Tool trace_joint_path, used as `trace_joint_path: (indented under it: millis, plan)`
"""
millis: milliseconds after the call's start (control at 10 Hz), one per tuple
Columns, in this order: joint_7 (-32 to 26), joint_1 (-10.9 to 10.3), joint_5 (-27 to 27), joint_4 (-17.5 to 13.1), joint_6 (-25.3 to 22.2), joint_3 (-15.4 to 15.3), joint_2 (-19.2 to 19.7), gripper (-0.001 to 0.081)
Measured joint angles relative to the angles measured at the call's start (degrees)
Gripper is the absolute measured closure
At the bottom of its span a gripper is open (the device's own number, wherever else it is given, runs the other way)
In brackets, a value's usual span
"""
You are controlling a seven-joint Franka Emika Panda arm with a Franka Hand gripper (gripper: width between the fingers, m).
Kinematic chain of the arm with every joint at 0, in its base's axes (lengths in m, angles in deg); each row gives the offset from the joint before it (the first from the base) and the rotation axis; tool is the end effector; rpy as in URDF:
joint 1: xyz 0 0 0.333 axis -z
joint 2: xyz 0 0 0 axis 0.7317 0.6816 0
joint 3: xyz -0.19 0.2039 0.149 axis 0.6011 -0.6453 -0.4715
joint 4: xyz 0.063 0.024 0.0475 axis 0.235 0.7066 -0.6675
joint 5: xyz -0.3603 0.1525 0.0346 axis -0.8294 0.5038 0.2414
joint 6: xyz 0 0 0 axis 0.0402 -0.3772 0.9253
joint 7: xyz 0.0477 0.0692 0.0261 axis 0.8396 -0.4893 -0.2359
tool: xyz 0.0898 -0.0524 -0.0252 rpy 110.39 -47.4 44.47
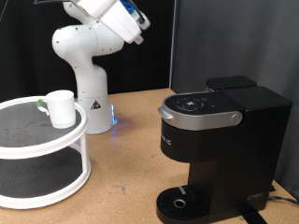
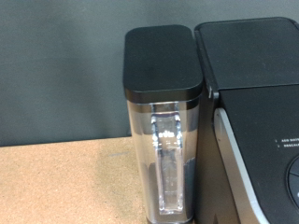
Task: Make a cup of coffee with the keurig machine
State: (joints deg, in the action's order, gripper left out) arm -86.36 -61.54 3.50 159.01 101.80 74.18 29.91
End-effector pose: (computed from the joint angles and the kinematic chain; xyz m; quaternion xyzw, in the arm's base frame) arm 0.3842 -0.0399 0.5032 -0.8717 -0.3093 -0.1409 0.3530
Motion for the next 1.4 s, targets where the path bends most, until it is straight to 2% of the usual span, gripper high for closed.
trace_joint_path:
  millis: [300, 600, 800, 900, 1100, 1300, 1400]
  plan:
    - [0.02, 2.91, -1.9, 0.38, -3.61, 1.11, -4.43, 0.0806]
    - [-0.58, 3.36, -3.05, 0.61, -4.54, 1.43, -5.24, 0.0806]
    - [-4.33, 4.6, -6.46, 1.56, -4.61, 2.13, -6.77, 0.0806]
    - [-6.99, 5.39, -7.84, 2.13, -5.43, 3.19, -8.04, 0.0806]
    - [-10.41, 6.62, -10.27, 2.05, -10.28, 6.44, -9.84, 0.0806]
    - [-10.38, 8.11, -11.28, 1.48, -14.97, 9.46, -10.84, 0.0806]
    - [-9.79, 8.77, -11.22, 1.44, -15.75, 9.9, -11.01, 0.0806]
